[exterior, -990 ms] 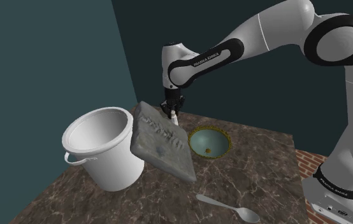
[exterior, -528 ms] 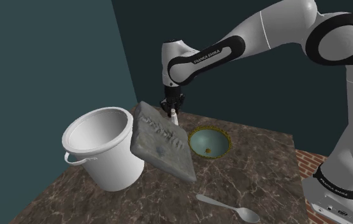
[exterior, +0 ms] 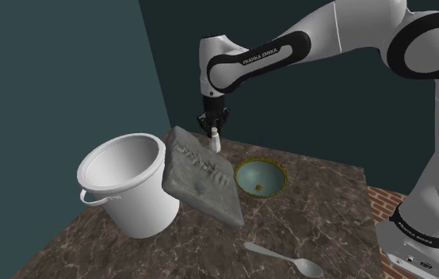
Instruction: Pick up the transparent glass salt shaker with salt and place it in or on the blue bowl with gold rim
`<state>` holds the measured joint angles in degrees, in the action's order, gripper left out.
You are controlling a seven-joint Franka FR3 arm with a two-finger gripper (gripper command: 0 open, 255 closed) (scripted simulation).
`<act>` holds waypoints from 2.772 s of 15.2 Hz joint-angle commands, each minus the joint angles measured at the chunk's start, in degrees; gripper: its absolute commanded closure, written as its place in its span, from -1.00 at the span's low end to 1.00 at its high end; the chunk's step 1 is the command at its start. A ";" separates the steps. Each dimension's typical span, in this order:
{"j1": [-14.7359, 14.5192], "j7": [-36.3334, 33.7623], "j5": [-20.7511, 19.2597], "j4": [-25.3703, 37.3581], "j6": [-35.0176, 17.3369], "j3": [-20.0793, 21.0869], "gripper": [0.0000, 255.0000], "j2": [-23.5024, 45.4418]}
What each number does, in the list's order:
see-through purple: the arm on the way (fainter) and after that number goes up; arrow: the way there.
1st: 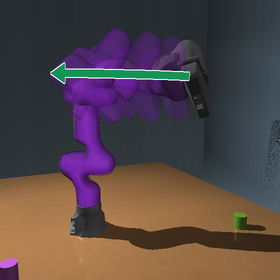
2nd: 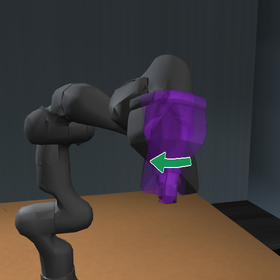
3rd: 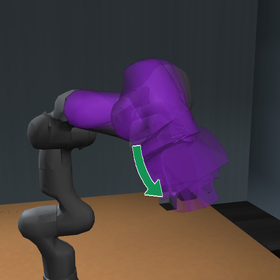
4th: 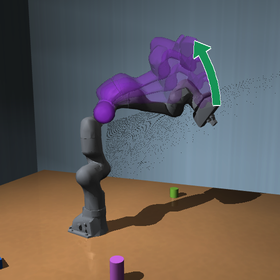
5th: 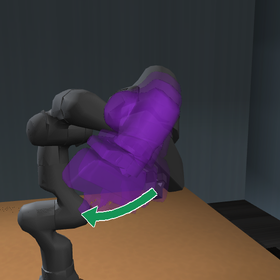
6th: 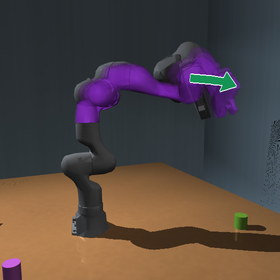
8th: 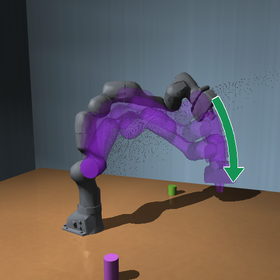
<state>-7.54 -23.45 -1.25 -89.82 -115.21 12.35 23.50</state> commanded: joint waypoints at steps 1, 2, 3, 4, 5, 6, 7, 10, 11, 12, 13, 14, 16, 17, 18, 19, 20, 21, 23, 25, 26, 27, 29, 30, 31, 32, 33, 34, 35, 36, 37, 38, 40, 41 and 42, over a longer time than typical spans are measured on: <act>0.01 -0.01 0.08 0.98 1.42 0.04 1.00 -0.42; 0.01 -0.02 0.12 1.51 2.11 0.06 1.00 -0.59; 0.01 -0.03 0.15 2.06 2.81 0.08 1.00 -0.74; 0.00 -0.04 0.17 2.63 3.52 0.10 1.00 -0.89; 0.00 -0.05 0.20 3.21 4.23 0.12 1.00 -1.02; -0.01 -0.07 0.22 3.81 4.94 0.14 1.00 -1.14; -0.02 -0.08 0.24 4.43 5.66 0.15 1.00 -1.24; -0.07 -0.14 0.28 6.40 7.86 0.20 1.00 -1.48; -0.09 -0.16 0.29 7.10 8.61 0.21 1.00 -1.53; -0.11 -0.19 0.29 7.82 9.36 0.22 1.00 -1.56; -0.14 -0.21 0.29 8.56 10.12 0.23 1.00 -1.58; -0.17 -0.24 0.29 9.32 10.89 0.24 1.00 -1.59; -0.23 -0.30 0.28 10.91 12.44 0.27 1.00 -1.55; -0.27 -0.33 0.27 11.75 13.23 0.28 1.00 -1.51; -0.31 -0.36 0.25 12.61 14.03 0.29 1.00 -1.45; -0.35 -0.40 0.23 13.50 14.84 0.30 1.00 -1.38; -0.40 -0.44 0.21 14.41 15.66 0.30 1.00 -1.28; -0.45 -0.47 0.19 15.36 16.49 0.31 1.00 -1.16; -0.30 -0.68 0.67 12.11 15.91 0.53 1.00 -3.88; -0.03 -1.01 1.68 5.29 14.20 0.93 1.00 -9.10; 0.04 -1.16 2.20 2.21 13.53 1.12 1.00 -11.58; 0.07 -1.30 2.72 -0.70 12.96 1.29 1.00 -13.99; 0.02 -1.59 3.80 -6.07 12.11 1.62 1.00 -18.66; -0.04 -1.73 4.34 -8.56 11.81 1.77 1.00 -20.92; -0.14 -1.87 4.89 -10.93 11.59 1.92 1.00 -23.16; -0.28 -2.02 5.45 -13.20 11.45 2.06 1.00 -25.37; -0.44 -2.18 6.00 -15.37 11.39 2.20 1.00 -27.55; -0.63 -2.35 6.56 -17.44 11.39 2.33 1.00 -29.71; -0.85 -2.53 7.12 -19.42 11.47 2.46 1.00 -31.84; -1.11 -2.73 7.67 -21.32 11.61 2.58 1.00 -33.96; -1.38 -2.94 8.22 -23.14 11.82 2.71 1.00 -36.07; -1.68 -3.18 8.78 -24.88 12.09 2.84 1.00 -38.16; -2.37 -3.71 9.87 -28.12 12.82 3.08 1.00 -42.29; -2.61 -3.90 10.21 -29.08 13.11 3.16 1.00 -43.59; -2.64 -3.84 10.25 -29.88 12.34 3.20 1.00 -43.62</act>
<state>-10.02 -27.27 8.69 -118.34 -102.60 15.52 -19.03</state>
